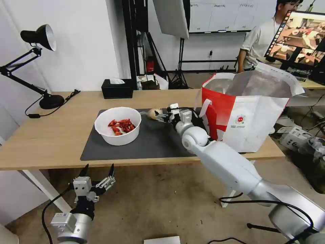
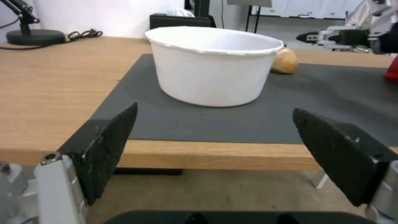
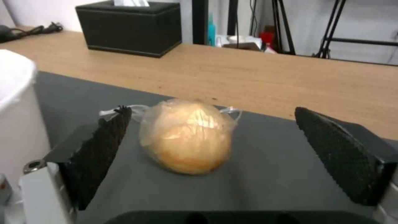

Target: Pick up the trash from the table and place it into the takeout bag.

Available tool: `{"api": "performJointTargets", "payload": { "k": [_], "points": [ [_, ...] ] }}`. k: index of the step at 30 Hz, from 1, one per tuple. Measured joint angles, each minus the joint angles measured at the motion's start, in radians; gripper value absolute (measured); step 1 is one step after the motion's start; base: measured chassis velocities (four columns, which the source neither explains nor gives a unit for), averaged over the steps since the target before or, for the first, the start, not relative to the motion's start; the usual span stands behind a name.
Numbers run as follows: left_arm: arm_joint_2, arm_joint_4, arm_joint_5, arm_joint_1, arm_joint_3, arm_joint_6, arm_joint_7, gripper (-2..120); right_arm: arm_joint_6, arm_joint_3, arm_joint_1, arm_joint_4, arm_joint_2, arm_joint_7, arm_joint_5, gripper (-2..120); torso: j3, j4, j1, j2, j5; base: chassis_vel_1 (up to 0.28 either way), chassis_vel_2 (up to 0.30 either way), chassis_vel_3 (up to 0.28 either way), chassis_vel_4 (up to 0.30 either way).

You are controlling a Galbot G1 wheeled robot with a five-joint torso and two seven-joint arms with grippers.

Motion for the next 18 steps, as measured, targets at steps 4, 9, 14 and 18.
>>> {"api": "performJointTargets", "payload": {
  "k": [4,9,14,18],
  "points": [
    [0.0,0.008,-0.001,-0.002,0.001,-0.005,0.0,100,-0.012,-0.01,0.037,-0.069,0.051,0.0,-0.015,100,0.0,0.0001,0.0,0.0,0.0,0.0,0.0,0.0,0.0],
    [0.002,0.012,-0.002,-0.006,0.003,-0.005,0.001,100,-0.037,-0.017,0.061,-0.108,0.074,0.012,-0.025,100,0.0,0.0,0.0,0.0,0.0001,0.0,0.0,0.0,0.0],
    [0.004,0.014,-0.003,-0.008,0.005,-0.005,0.001,100,-0.057,-0.017,0.089,-0.148,0.09,0.006,-0.02,100,0.0,0.0001,0.0,0.0,0.0,0.0,0.0,0.0,0.0],
    [0.005,0.015,-0.004,-0.008,0.004,-0.005,0.001,100,-0.073,-0.017,0.101,-0.166,0.098,-0.011,-0.008,100,0.0,0.0,0.0,0.0,0.0001,0.0,0.0,0.0,0.0]
  ]
}}
